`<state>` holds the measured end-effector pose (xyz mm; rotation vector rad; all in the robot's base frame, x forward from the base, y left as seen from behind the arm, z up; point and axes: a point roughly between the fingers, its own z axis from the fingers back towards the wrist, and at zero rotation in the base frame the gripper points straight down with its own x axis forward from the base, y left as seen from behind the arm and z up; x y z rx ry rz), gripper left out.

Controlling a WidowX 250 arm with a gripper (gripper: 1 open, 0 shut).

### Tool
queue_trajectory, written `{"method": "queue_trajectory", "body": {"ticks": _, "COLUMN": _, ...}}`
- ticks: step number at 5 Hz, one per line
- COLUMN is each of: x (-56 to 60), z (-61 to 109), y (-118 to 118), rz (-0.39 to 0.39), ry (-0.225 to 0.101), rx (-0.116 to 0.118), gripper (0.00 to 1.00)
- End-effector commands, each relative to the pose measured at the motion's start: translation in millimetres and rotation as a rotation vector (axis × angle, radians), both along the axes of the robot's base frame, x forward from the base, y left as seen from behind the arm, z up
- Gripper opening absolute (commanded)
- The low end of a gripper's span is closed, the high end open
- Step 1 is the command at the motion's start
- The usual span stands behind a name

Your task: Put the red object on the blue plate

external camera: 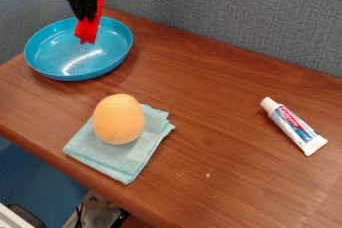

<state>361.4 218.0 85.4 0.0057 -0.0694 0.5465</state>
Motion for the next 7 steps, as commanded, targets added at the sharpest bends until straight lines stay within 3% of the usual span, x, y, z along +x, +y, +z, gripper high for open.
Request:
{"method": "queue_trajectory", "body": {"ticks": 1, "x": 4.0, "z": 12.4, "y": 0.9, "rz": -0.001, "ry": -0.031, "rx": 0.031, "gripper": 0.0}}
{"method": "queue_trajectory", "body": {"ticks": 7, "x": 18.5, "z": 1.7, "y": -5.1, "rz": 0.023, "ry": -0.02, "rx": 0.042, "gripper": 0.0}}
